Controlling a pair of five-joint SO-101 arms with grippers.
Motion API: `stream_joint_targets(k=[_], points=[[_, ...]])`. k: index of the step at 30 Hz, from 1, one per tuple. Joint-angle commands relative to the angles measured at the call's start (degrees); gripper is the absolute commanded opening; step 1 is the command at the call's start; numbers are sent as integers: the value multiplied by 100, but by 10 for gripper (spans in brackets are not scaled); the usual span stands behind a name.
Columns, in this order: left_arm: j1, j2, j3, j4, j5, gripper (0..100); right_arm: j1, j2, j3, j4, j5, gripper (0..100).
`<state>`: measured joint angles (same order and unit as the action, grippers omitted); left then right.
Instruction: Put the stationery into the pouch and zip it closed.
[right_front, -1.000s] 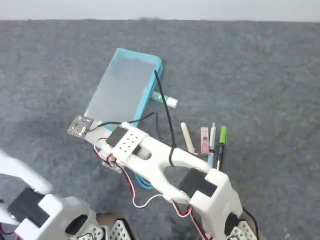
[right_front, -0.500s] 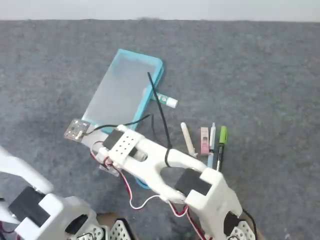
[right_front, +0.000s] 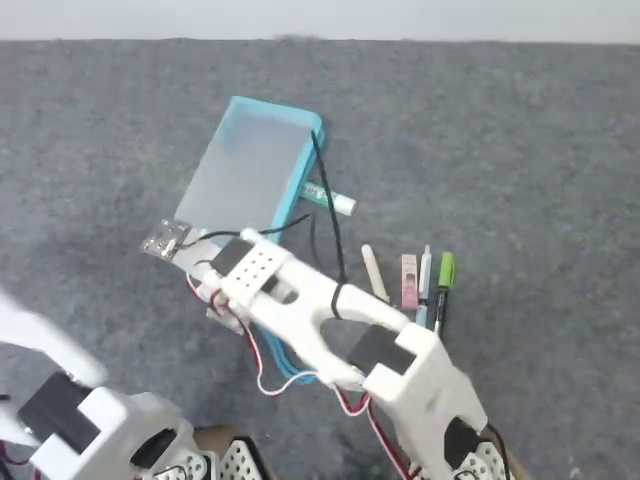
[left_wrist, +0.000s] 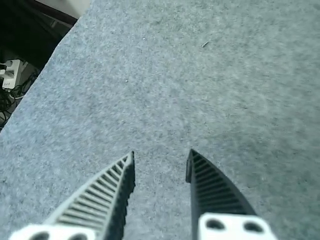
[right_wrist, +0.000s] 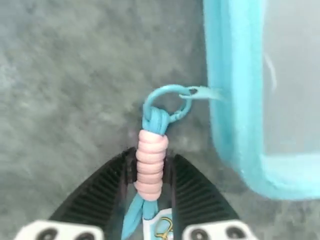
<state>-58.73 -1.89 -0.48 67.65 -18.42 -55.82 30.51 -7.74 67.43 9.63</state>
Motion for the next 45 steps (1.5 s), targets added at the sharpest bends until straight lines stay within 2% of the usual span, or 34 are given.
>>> stream_joint_targets(k=[1,3,5,8,10,13,17,20,25,29,35,42,45], points=[[299,-88,-321,-88,-79,160,523,-312,-589,892,-290,6],[466,-88,-321,70,-88,160,796,-725,-633,1174,-299,6],[738,-97,-338,554,-334,160,1033,-1314,-545,1332,-299,6],[1266,-220,-277,1451,-879,159,1314,-2387,-114,1323,-273,6],[1600,-510,-40,1653,-905,159,1420,-3222,404,1174,-62,6],[2145,-1512,734,1662,-1116,146,1508,-4646,1574,602,105,6],[2857,-3508,2431,1468,-1380,149,1516,-6369,3288,-180,132,6],[3393,-4941,3618,1336,-1380,202,1525,-7196,4000,-259,141,6],[3886,-6453,4716,1336,-1345,261,1868,-7512,4299,-92,105,6],[4325,-7051,5112,1178,-888,261,2149,-7565,4343,-92,88,6],[4580,-7209,5807,334,-325,261,2176,-7582,4299,180,88,6],[5512,-7218,6721,-615,149,261,2176,-7582,4299,189,97,6],[5679,-7200,6905,-888,299,261,2167,-7582,4299,189,105,6]])
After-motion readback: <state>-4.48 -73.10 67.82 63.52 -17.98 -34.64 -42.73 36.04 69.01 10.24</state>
